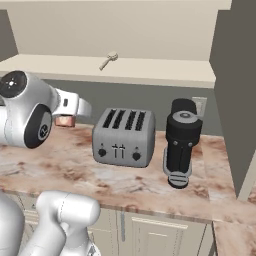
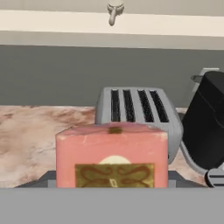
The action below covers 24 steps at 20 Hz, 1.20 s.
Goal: Pick up the bar soap and dish brush from the sink, and place them back in the cabinet, and close the cabinet doors.
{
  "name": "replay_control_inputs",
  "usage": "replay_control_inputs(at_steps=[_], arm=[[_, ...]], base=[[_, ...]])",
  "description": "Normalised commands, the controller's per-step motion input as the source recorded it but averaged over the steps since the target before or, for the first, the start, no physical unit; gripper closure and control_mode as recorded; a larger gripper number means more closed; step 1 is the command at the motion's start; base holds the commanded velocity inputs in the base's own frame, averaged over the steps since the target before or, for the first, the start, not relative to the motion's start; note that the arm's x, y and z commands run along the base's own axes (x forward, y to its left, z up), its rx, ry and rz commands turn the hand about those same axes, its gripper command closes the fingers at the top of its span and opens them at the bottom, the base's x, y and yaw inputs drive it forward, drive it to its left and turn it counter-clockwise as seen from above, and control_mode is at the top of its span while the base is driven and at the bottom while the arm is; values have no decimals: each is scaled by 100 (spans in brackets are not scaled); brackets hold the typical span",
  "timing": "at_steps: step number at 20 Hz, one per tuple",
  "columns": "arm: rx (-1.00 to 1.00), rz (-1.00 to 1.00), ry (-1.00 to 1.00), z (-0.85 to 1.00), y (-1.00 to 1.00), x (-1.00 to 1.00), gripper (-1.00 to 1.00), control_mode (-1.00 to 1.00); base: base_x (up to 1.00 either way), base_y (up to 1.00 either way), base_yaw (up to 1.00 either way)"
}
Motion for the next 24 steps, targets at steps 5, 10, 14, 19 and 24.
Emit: replay_control_inputs(at_steps=[5, 10, 14, 19, 24], arm=[[0, 0, -19, 47, 15, 0, 100, -100], [0, 0, -18, 46, 11, 1, 100, -100], [0, 0, -14, 34, 10, 14, 100, -100], [0, 0, -12, 28, 4, 14, 100, -100], [0, 0, -11, 24, 5, 25, 100, -100]], base=[[0, 0, 0], [0, 0, 0], [0, 0, 0], [0, 0, 0], [0, 0, 0]])
